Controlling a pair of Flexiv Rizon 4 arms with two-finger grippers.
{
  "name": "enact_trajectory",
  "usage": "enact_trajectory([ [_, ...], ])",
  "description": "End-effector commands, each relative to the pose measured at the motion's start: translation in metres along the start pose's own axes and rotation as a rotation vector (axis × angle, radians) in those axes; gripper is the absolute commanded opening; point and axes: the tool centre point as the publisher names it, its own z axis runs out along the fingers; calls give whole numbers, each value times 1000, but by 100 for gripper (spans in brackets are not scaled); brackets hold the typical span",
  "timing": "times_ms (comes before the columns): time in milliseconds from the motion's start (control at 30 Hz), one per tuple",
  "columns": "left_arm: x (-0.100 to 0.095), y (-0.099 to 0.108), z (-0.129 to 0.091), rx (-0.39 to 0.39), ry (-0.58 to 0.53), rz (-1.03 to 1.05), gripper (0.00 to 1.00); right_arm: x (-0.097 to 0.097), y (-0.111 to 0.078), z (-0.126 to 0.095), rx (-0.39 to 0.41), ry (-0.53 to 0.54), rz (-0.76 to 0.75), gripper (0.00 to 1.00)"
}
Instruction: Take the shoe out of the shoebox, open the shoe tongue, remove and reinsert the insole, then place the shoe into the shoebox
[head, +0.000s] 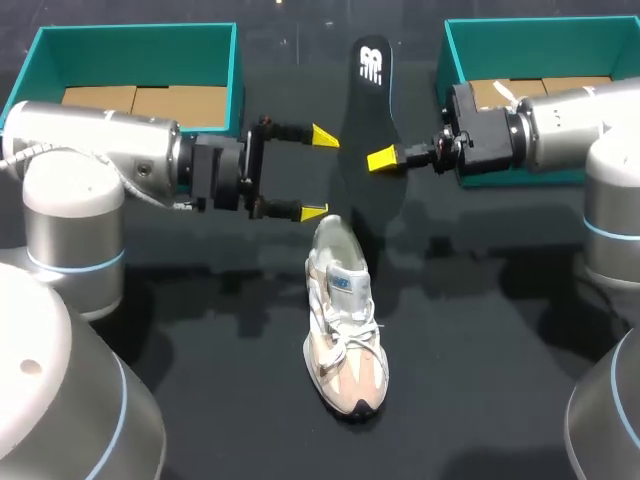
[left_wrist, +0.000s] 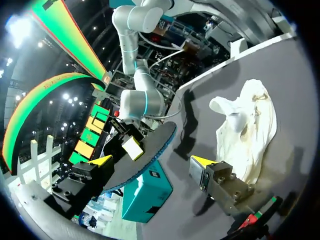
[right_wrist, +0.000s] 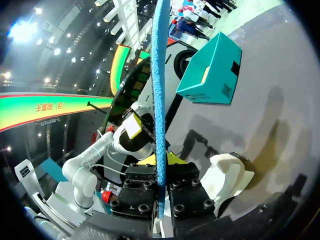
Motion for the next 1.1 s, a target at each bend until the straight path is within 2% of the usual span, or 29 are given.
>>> enact_trajectory([
  [33, -5, -7, -21, -15, 116, -238, 100, -5, 8, 7, 18, 4, 5, 0],
  [333, -5, -7, -21, -15, 116, -238, 100, -5, 8, 7, 18, 4, 5, 0],
  [433, -4, -2, -19, -30, 100, -355, 100, -5, 9, 6, -8, 23, -50, 0],
  [500, -2, -1, -27, -35, 93, -427, 100, -4, 10, 8, -19, 34, -101, 0],
  [633, 3, -7, -47, 2, 48, -546, 100, -3, 14, 16, -38, 31, -177, 0],
  [667, 5, -9, -51, -27, 57, -566, 100, -3, 15, 18, -37, 32, -203, 0],
  [733, 5, -9, -51, -27, 57, -566, 100, -3, 15, 24, -16, 11, -246, 0],
  [1100, 5, -9, -51, -27, 57, -566, 100, -3, 15, 24, -16, 11, -246, 0],
])
